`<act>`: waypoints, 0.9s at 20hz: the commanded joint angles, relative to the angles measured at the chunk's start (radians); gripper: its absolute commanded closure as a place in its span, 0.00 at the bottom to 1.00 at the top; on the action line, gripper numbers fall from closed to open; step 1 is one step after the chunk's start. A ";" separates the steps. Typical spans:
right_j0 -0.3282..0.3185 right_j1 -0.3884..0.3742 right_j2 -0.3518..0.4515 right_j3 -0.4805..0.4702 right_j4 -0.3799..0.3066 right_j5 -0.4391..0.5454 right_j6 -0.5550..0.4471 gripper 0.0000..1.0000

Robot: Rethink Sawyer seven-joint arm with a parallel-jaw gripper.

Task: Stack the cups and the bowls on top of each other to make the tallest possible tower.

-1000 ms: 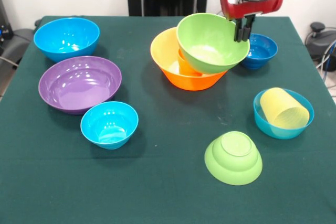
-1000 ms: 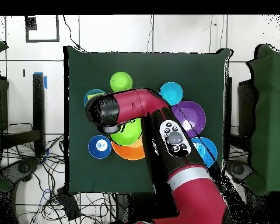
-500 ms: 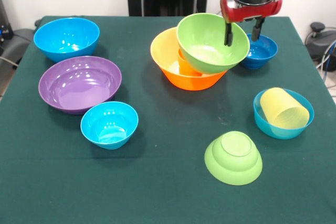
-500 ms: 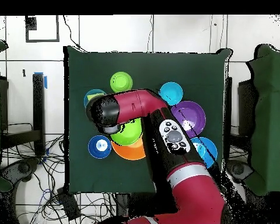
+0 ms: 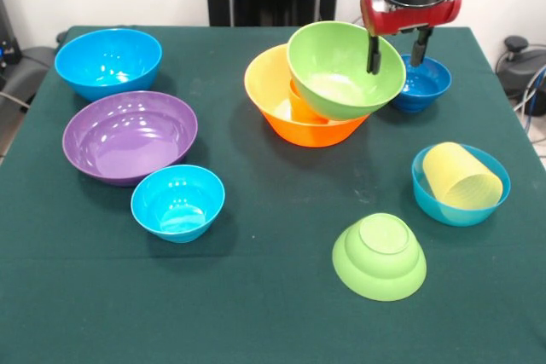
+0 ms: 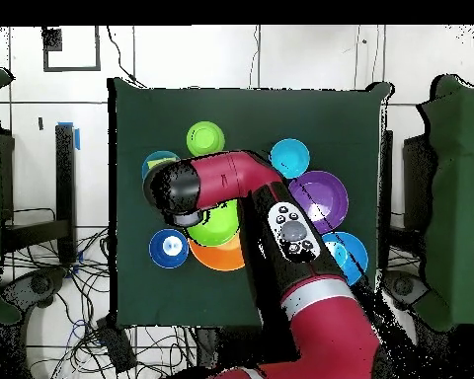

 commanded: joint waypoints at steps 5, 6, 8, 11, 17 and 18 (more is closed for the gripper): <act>0.034 0.027 -0.013 -0.023 -0.090 -0.062 -0.021 0.00; 0.036 0.029 -0.016 -0.020 -0.093 -0.066 -0.017 0.00; 0.039 0.036 -0.022 -0.016 -0.098 -0.074 -0.011 0.00; 0.042 0.052 -0.024 -0.022 -0.102 -0.082 -0.011 0.00; 0.042 0.066 -0.030 -0.026 -0.108 -0.098 -0.012 0.00; 0.042 0.067 -0.029 -0.028 -0.106 -0.096 -0.013 0.00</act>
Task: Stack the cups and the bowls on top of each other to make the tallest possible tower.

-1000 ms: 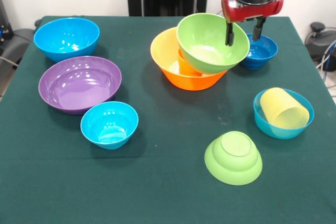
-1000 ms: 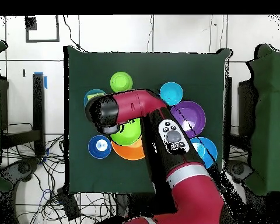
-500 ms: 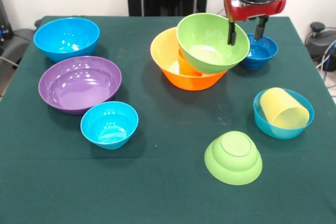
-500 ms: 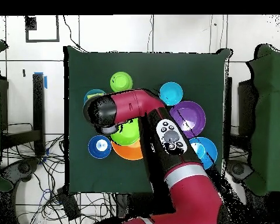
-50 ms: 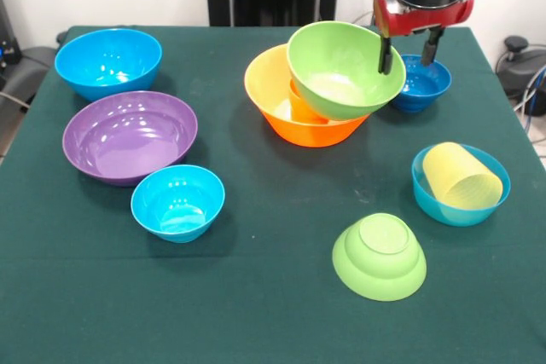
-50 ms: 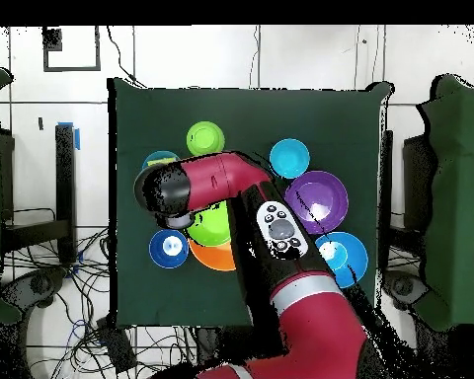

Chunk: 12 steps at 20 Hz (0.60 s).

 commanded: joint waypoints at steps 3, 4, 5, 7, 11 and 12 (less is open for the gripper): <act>0.011 0.064 -0.025 -0.037 -0.098 -0.086 -0.019 0.00; 0.006 0.070 -0.021 -0.041 -0.093 -0.083 -0.025 0.00; 0.003 0.079 -0.017 -0.050 -0.086 -0.073 -0.032 0.00; -0.003 0.093 -0.013 -0.065 -0.081 -0.059 -0.044 0.00; -0.003 0.097 -0.017 -0.067 -0.080 -0.058 -0.039 0.00; -0.003 0.097 -0.017 -0.066 -0.080 -0.059 -0.039 0.00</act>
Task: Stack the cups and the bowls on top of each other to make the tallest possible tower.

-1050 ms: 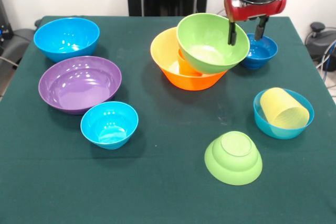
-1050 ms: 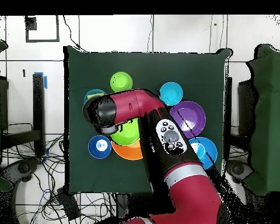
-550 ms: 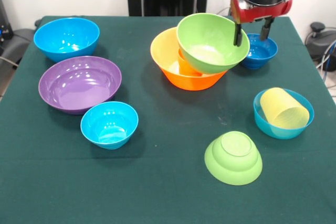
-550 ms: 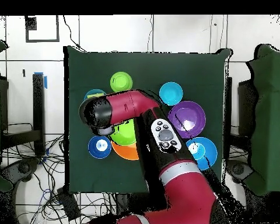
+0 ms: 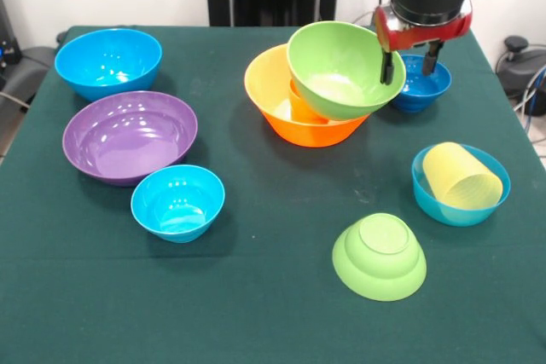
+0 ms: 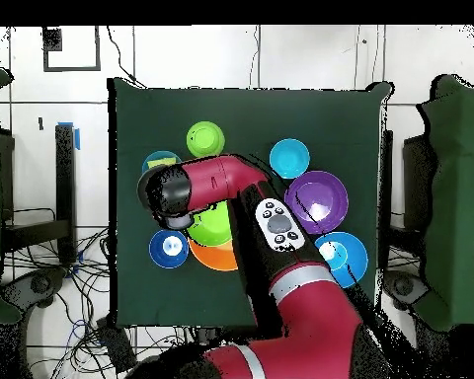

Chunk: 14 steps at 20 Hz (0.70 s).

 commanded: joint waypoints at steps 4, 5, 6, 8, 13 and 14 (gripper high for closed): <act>0.001 0.052 -0.020 -0.057 -0.087 -0.062 -0.035 0.00; 0.002 0.053 -0.020 -0.056 -0.088 -0.065 -0.035 0.00; 0.001 0.048 -0.020 -0.048 -0.088 -0.068 -0.032 0.00; 0.001 0.045 -0.019 -0.049 -0.087 -0.059 -0.037 0.00; 0.001 0.047 -0.019 -0.061 -0.085 -0.033 -0.048 0.00; 0.001 0.046 -0.019 -0.061 -0.088 -0.036 -0.049 0.00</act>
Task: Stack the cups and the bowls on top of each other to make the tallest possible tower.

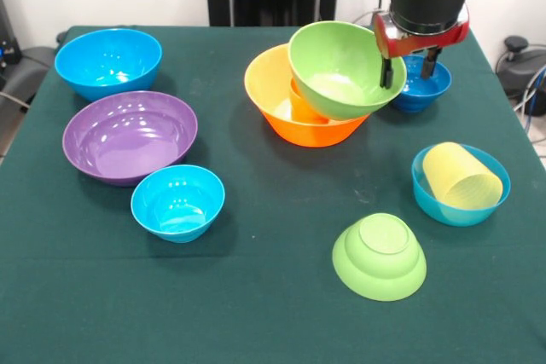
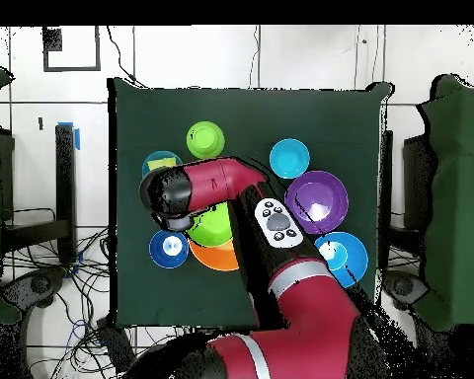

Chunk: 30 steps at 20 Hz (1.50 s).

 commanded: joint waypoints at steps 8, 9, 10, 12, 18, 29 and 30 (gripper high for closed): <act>-0.001 0.021 -0.022 -0.074 -0.094 -0.026 -0.060 0.00; 0.000 0.021 -0.023 -0.073 -0.095 -0.024 -0.061 0.00; 0.001 0.020 -0.024 -0.073 -0.097 -0.023 -0.061 0.00; 0.010 0.015 -0.037 -0.076 -0.105 -0.025 -0.045 1.00; 0.006 0.017 -0.031 -0.075 -0.100 -0.029 -0.050 1.00; 0.008 0.006 -0.041 -0.072 -0.105 -0.039 -0.047 1.00; 0.008 0.005 -0.041 -0.077 -0.103 -0.033 -0.048 1.00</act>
